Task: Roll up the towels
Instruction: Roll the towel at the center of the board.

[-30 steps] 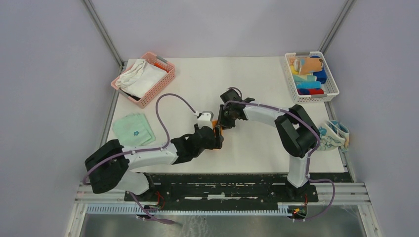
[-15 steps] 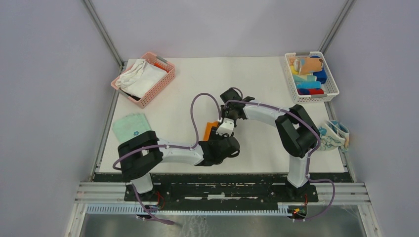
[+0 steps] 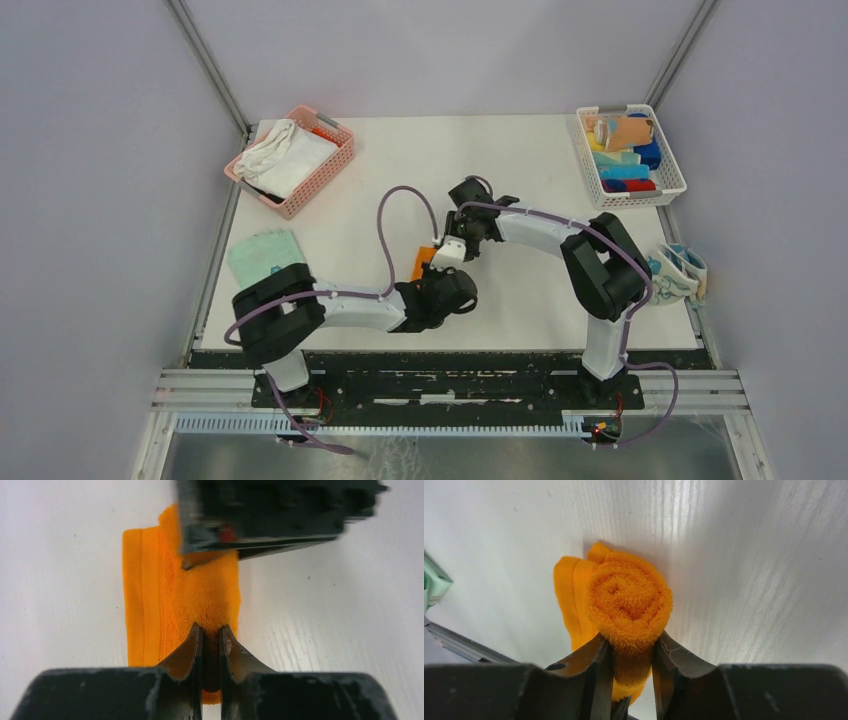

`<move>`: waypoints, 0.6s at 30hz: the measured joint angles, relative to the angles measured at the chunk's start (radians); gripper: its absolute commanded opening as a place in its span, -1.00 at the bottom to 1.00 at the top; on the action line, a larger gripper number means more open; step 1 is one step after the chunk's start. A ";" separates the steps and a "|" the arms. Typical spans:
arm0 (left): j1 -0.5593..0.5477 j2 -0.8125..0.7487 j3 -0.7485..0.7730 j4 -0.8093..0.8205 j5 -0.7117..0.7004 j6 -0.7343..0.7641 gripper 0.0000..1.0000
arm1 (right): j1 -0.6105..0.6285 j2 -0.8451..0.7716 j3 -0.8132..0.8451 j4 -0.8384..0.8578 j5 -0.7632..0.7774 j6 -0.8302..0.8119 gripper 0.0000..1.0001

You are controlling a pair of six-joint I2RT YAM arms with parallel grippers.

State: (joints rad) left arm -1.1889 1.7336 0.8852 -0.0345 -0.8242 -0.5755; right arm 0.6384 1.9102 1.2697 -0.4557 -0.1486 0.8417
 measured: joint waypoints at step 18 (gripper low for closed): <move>0.626 -0.226 -0.562 0.747 0.954 -0.437 -0.85 | -0.108 -0.143 -0.302 0.527 -0.323 0.102 0.37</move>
State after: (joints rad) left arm -0.5629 1.5078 0.3229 0.7120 0.1295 -1.0126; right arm 0.5301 1.7672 0.9680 0.0715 -0.4713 0.9436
